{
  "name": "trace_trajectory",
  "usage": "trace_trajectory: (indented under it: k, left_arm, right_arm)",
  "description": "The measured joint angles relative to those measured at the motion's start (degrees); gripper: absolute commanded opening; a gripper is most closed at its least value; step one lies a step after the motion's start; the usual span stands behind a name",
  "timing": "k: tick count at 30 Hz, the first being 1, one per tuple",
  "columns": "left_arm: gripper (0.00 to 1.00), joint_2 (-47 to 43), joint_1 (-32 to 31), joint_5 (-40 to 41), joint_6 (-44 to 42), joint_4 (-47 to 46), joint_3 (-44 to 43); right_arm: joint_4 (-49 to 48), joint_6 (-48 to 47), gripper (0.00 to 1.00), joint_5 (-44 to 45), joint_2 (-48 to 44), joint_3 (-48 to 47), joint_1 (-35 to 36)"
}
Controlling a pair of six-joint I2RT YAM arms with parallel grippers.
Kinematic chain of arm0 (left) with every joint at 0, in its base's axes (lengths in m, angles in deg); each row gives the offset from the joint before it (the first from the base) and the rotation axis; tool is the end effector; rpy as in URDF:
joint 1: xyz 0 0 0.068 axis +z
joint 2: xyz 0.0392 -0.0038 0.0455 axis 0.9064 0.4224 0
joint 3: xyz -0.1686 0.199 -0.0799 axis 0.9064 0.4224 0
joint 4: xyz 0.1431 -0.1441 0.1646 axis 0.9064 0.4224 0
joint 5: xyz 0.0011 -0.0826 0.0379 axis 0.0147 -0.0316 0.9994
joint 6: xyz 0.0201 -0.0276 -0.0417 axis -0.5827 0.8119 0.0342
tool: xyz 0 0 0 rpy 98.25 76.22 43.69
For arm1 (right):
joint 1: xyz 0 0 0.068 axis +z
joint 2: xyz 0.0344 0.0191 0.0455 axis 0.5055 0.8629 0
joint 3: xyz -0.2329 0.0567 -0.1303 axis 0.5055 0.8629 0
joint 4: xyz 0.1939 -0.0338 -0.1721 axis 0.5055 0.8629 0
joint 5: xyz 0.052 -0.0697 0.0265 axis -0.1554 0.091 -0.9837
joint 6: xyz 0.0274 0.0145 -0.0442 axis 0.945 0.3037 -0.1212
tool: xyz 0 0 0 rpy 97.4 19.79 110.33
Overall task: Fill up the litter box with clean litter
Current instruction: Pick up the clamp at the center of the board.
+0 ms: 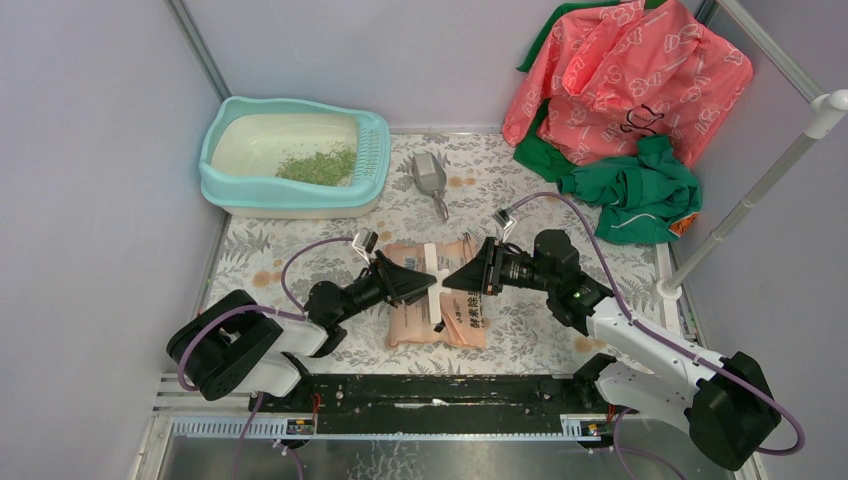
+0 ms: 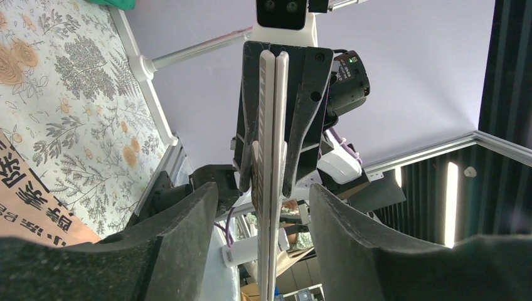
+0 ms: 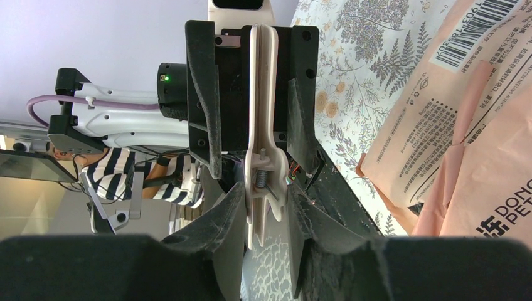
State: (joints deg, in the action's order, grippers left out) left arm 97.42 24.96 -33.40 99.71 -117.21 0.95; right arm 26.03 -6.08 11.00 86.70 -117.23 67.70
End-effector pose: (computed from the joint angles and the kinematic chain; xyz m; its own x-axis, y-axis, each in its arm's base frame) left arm 0.1523 -0.1459 0.1912 -0.8611 -0.4788 -0.1712 0.2758 -0.1569 -0.9483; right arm 0.1660 0.1535 0.2701 -0.8427 0.1957 -0.5016 -0.4649 0.2054 0.8612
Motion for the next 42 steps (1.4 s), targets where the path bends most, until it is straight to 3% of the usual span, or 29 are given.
trace_trajectory:
  k: [5,8,10,14,18,35,39,42]
  left_arm:
    - [0.56,0.0,0.0,0.02,0.0,0.0,0.0]
    - [0.37,0.0,0.0,0.07,-0.11,-0.02,0.0]
    - [0.27,0.09,0.0,0.17,-0.24,-0.04,0.0]
    - [0.25,0.39,0.0,0.22,-0.22,-0.57,0.0]
    - [0.25,0.92,0.0,0.28,-0.22,-0.55,0.0]
    - [0.25,0.92,0.0,1.14,-0.17,-0.76,0.35]
    - [0.26,0.92,0.0,1.14,-0.15,-1.01,0.42]
    - [0.34,0.9,0.0,1.11,0.04,-1.05,0.44]
  right_arm:
    - [-0.02,0.0,0.04,0.02,0.0,0.0,0.04]
    - [-0.04,0.0,0.04,0.02,0.0,0.0,0.04]
    - [-0.04,0.0,0.16,0.02,0.0,0.0,0.04]
    - [0.46,0.07,0.47,0.22,0.04,0.02,0.04]
    - [0.33,0.42,0.57,0.13,-0.13,0.02,0.11]
    - [-2.27,2.27,0.45,0.11,-0.37,1.01,0.11]
    - [-2.38,2.6,0.27,0.17,-0.37,1.09,0.11]
    - [-2.16,2.6,0.15,0.31,-0.26,1.11,0.09]
